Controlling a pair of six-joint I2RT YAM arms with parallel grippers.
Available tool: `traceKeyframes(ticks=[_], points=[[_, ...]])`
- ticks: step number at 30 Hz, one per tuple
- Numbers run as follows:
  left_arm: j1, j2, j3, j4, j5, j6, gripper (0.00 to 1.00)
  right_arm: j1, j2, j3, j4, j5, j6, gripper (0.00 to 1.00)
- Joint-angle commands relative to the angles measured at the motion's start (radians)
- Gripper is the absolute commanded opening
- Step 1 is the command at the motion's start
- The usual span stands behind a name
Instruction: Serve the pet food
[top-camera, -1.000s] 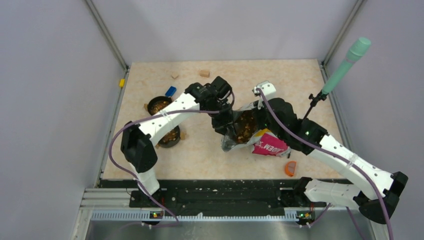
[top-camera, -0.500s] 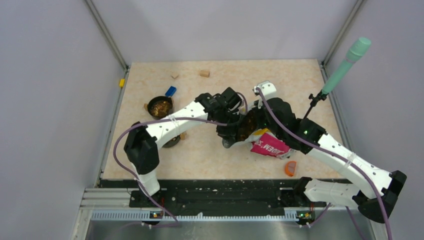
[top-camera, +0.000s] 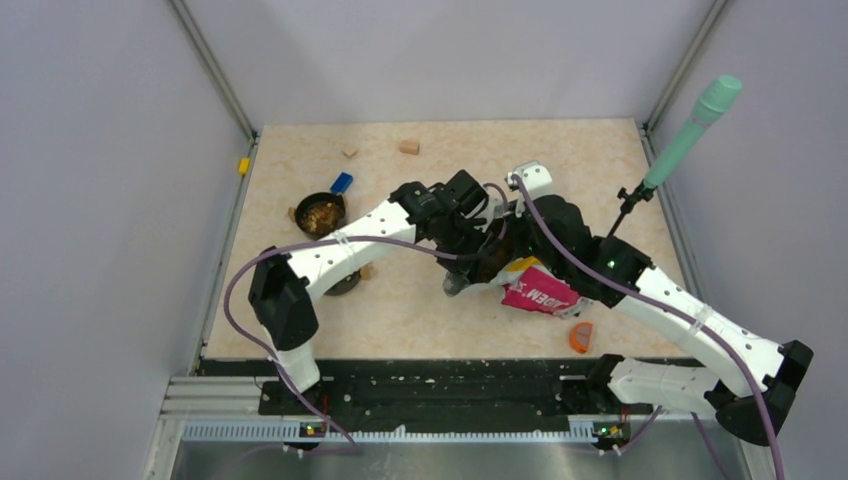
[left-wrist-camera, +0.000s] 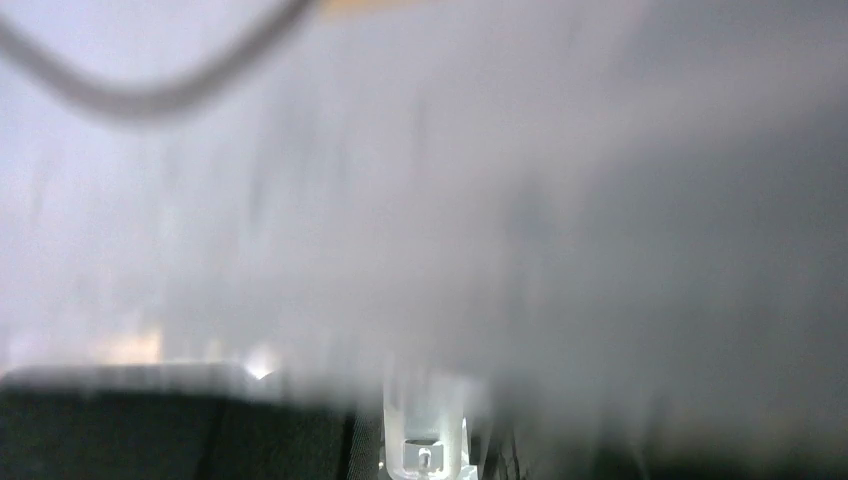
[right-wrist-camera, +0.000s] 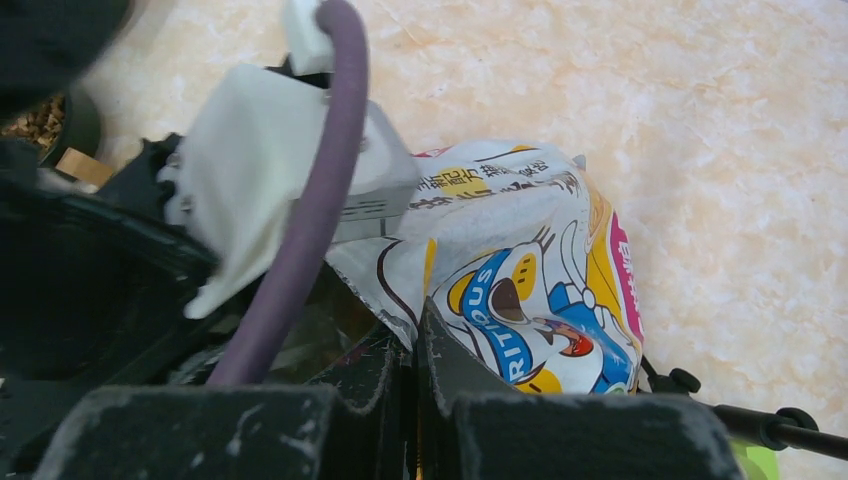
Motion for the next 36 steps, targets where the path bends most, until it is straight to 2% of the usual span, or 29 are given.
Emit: traceKeyframes(ticks=[1,9,18,26,33,36], points=[[-0.004,0.102,0.118,-0.040,0.061,-0.027,0.00,0.009,-0.009,0.084,0.096,-0.014,0.008,0.00],[0.023,0.147,0.118,0.096,0.041,-0.148,0.00,0.010,-0.019,0.088,0.087,-0.011,0.014,0.00],[0.033,0.063,-0.092,0.510,-0.090,-0.227,0.00,0.010,-0.031,0.074,0.098,-0.026,0.025,0.00],[0.028,0.049,-0.244,0.758,-0.229,-0.216,0.00,0.009,-0.049,0.056,0.100,-0.017,0.025,0.00],[0.014,-0.075,-0.433,1.048,-0.288,-0.156,0.00,0.009,-0.054,0.052,0.094,-0.001,0.020,0.00],[0.013,-0.114,-0.492,1.124,-0.285,-0.121,0.00,0.009,-0.049,0.051,0.099,-0.003,0.017,0.00]])
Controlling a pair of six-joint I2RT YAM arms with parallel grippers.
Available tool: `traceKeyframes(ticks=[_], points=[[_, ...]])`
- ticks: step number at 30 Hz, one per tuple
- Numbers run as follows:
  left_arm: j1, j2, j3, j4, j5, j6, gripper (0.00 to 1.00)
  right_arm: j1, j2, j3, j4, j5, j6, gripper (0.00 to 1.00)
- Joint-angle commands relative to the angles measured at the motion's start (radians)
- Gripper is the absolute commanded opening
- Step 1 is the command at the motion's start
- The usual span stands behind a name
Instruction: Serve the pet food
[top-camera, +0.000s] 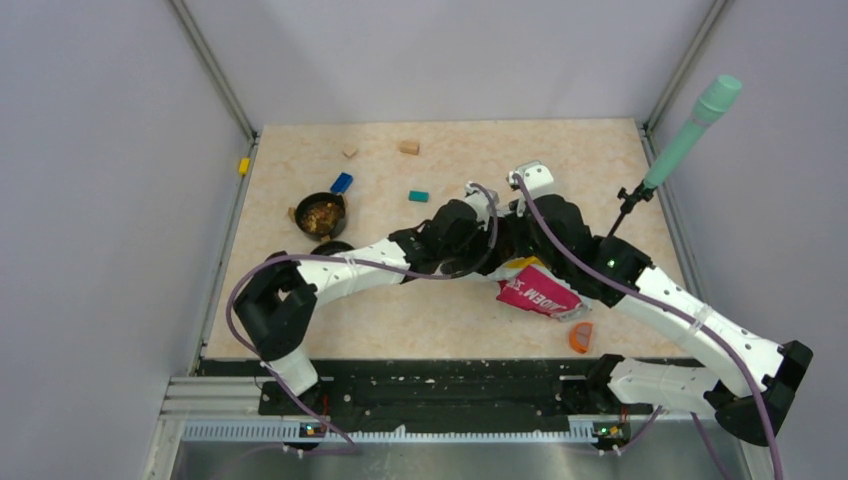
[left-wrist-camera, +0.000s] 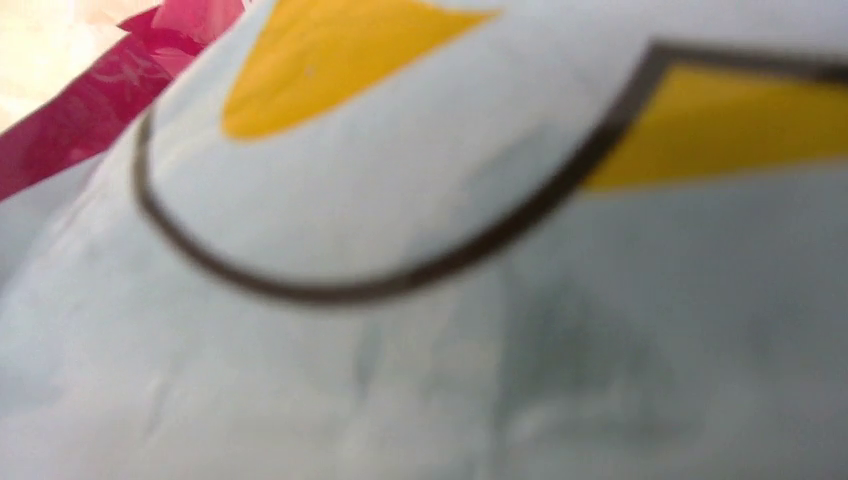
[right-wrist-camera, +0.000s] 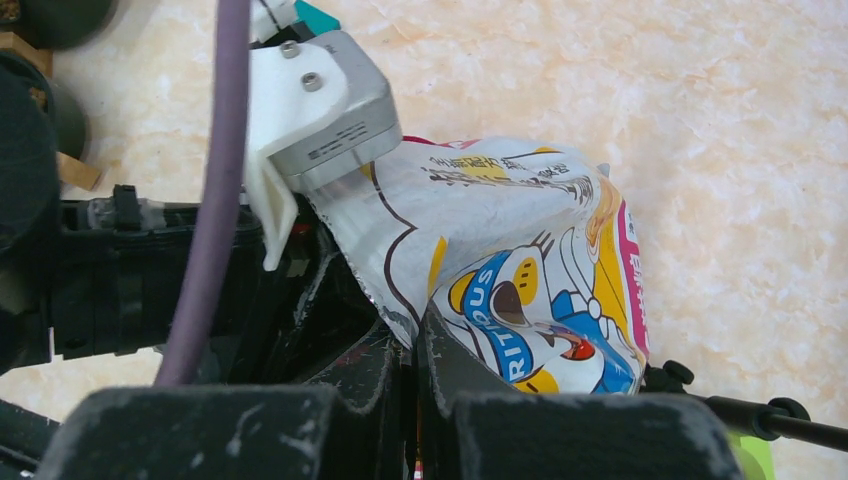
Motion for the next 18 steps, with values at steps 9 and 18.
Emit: traceKeyframes(ticks=[9,18], points=[[-0.013,-0.201,-0.235,0.369,-0.103,0.183,0.00,0.016,-0.031,0.053,0.126,-0.013,-0.005,0.00],[-0.029,-0.335,-0.327,0.309,-0.093,0.255,0.00,0.014,0.008,0.068,0.143,-0.027,-0.022,0.00]])
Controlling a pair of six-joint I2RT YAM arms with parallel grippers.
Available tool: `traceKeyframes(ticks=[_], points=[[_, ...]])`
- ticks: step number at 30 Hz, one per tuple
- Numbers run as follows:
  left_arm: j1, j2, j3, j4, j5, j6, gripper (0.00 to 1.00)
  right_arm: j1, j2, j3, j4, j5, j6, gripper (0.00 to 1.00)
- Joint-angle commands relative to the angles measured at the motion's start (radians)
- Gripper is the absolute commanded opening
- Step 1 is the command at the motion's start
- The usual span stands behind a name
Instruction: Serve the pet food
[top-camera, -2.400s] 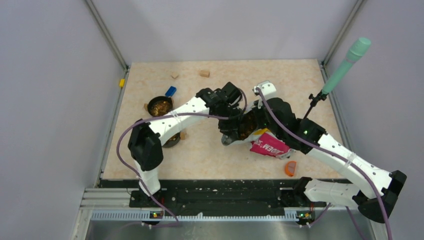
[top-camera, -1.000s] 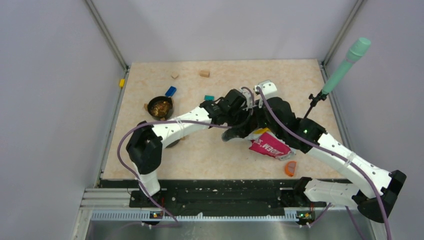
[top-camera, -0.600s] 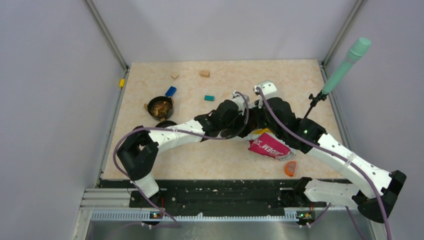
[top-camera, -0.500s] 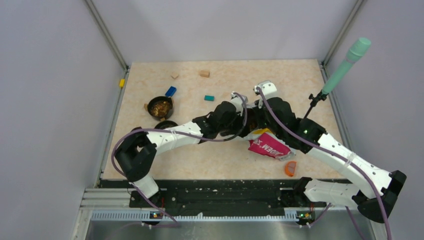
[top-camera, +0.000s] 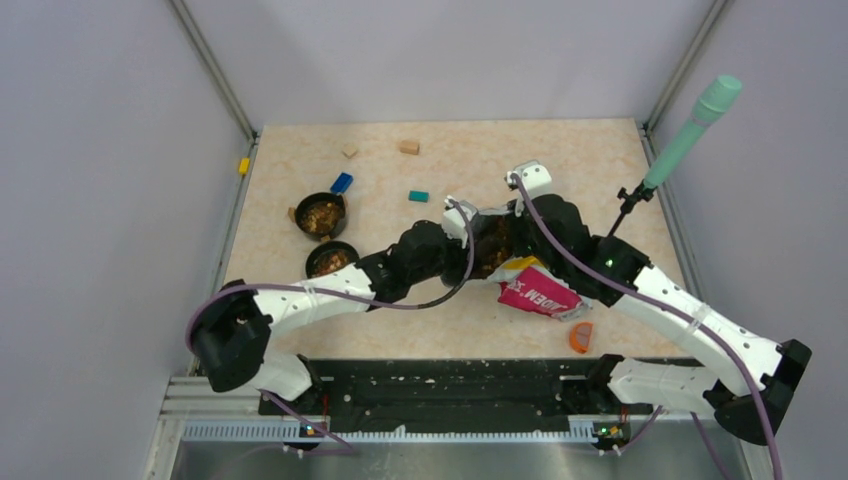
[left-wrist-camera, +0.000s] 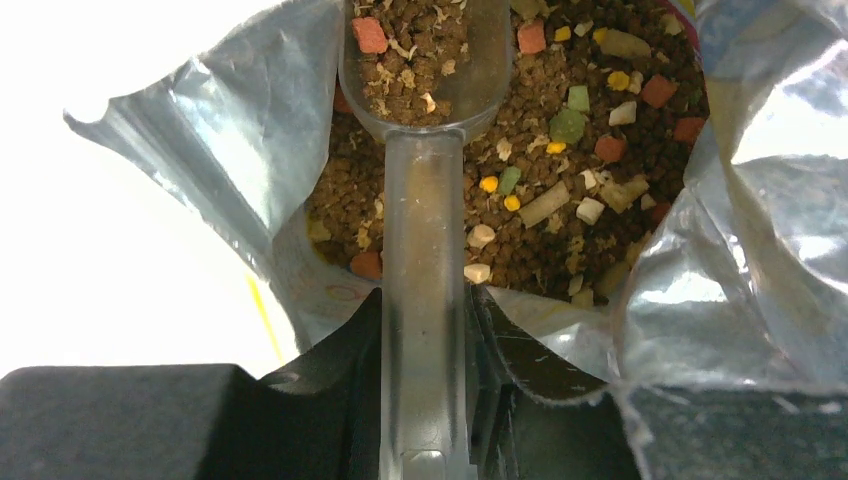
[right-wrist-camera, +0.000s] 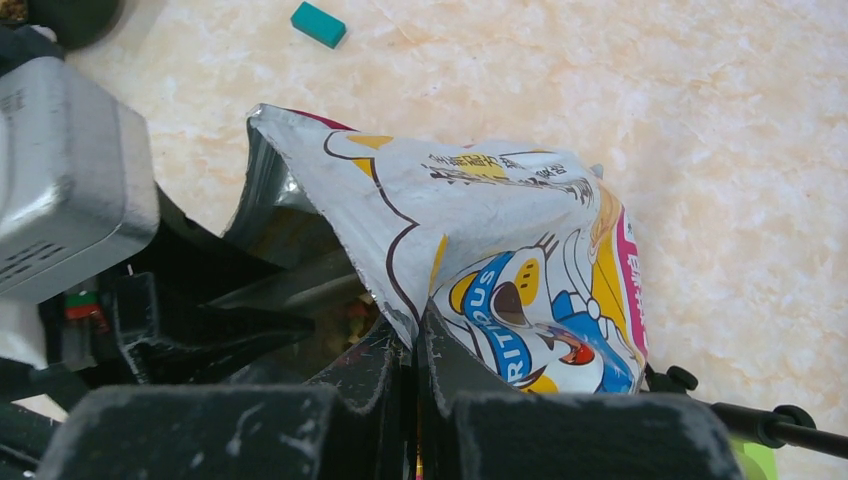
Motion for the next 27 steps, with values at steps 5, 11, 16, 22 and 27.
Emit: traceKeyframes(ticks=[5,11,16,22,27], points=[[-0.005,-0.145,-0.055,-0.007,-0.011,0.081,0.00,0.011,0.021,0.075,0.142,-0.029,-0.030,0.00],[-0.012,-0.212,-0.129,-0.004,0.075,0.129,0.00,0.006,0.038,0.087,0.147,-0.041,-0.029,0.00],[-0.023,-0.274,-0.176,0.002,0.049,0.148,0.00,-0.009,0.039,0.105,0.134,-0.051,-0.016,0.00],[-0.032,-0.337,-0.187,-0.058,0.041,0.177,0.00,-0.013,0.036,0.106,0.110,-0.093,0.039,0.00],[-0.036,-0.397,-0.209,-0.105,0.052,0.196,0.00,-0.014,0.039,0.120,0.081,-0.082,0.038,0.00]])
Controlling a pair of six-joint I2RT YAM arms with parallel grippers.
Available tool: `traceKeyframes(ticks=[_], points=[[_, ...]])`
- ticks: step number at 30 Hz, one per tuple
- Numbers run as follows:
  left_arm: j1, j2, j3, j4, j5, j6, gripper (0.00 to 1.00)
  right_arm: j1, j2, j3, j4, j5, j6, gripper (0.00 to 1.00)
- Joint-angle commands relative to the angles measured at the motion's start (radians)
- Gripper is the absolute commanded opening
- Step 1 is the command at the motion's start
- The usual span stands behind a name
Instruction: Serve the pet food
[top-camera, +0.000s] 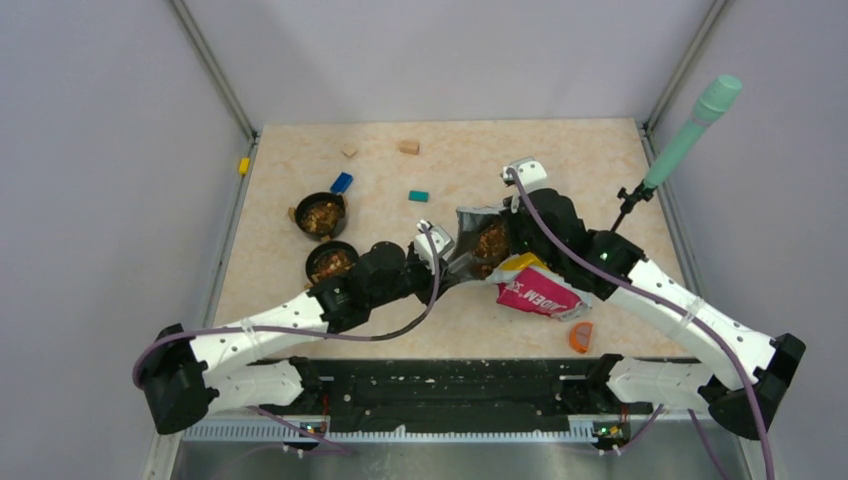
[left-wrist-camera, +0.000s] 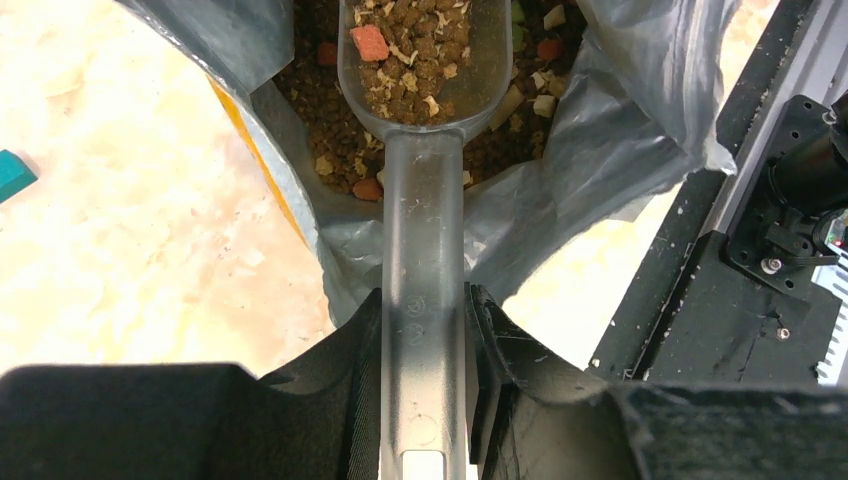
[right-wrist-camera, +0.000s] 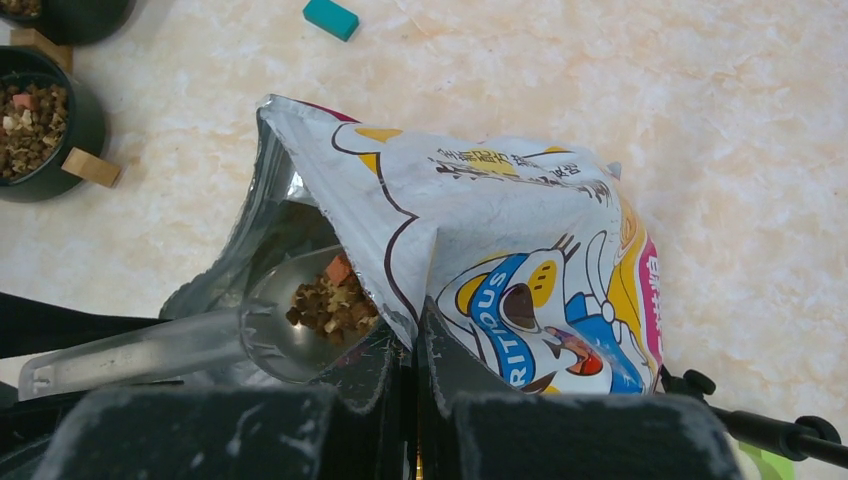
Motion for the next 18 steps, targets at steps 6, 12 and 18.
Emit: traceKeyframes(ticks=[6,12,18], points=[[-0.015,-0.137,-0.042,-0.062,-0.005,0.042,0.00,0.000,-0.009,0.099,0.067,-0.034,0.020,0.00],[-0.021,-0.192,-0.051,-0.135,-0.031,0.046,0.00,-0.002,-0.015,0.109,0.069,-0.026,0.023,0.00],[-0.028,-0.238,-0.051,-0.189,-0.074,0.028,0.00,-0.004,-0.019,0.113,0.078,-0.016,0.025,0.00]])
